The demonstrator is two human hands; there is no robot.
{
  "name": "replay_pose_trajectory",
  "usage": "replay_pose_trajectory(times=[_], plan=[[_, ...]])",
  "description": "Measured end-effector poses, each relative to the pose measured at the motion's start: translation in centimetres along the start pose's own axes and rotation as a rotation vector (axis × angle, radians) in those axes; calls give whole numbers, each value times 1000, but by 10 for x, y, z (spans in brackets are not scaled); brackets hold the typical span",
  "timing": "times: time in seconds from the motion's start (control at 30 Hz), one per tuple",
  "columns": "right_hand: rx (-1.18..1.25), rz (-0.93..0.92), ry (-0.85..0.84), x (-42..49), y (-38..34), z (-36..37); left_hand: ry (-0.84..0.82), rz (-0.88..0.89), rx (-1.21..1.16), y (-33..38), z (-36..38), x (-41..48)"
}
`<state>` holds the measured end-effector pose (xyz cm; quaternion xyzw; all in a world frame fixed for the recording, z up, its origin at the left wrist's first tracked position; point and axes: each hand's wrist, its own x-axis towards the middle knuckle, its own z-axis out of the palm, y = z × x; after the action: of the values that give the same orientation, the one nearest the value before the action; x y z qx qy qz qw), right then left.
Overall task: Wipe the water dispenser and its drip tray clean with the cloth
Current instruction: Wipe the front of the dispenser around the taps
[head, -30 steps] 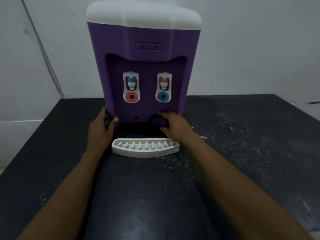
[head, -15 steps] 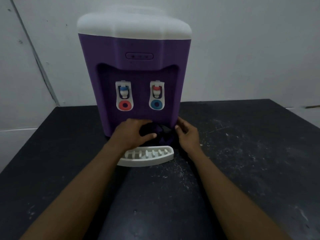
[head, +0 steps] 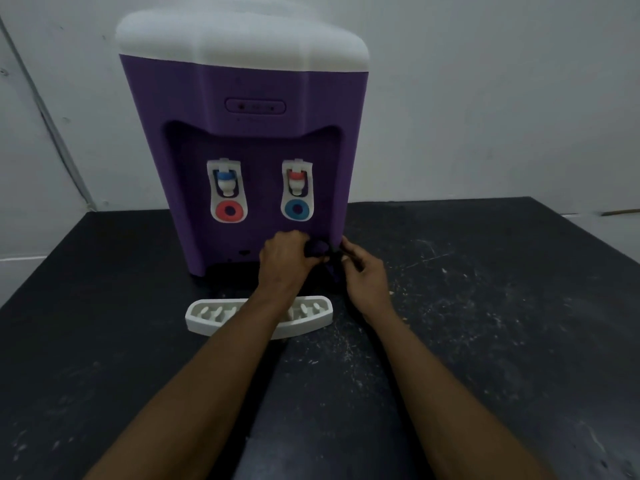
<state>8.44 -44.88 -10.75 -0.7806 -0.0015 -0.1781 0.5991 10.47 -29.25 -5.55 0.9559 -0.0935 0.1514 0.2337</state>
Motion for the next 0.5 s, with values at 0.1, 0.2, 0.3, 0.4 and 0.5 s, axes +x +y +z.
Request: replay_pose_trajectory(times=[0.1,0.2,0.3,0.4,0.5], plan=[[36,32,24,-1,0,2,142,-1,-148,2,-3,-1],[50,63,32,-1,-2,3,110,-2,-130,5,0,-2],[41,68,27,-2,-5,3,2,-6,17,8,2,-3],[19,67,31,-3,-7,3,-29,14,20,8,0,2],[7,69,35,-4,-8,3,42,-36,-139,4,-2,1]])
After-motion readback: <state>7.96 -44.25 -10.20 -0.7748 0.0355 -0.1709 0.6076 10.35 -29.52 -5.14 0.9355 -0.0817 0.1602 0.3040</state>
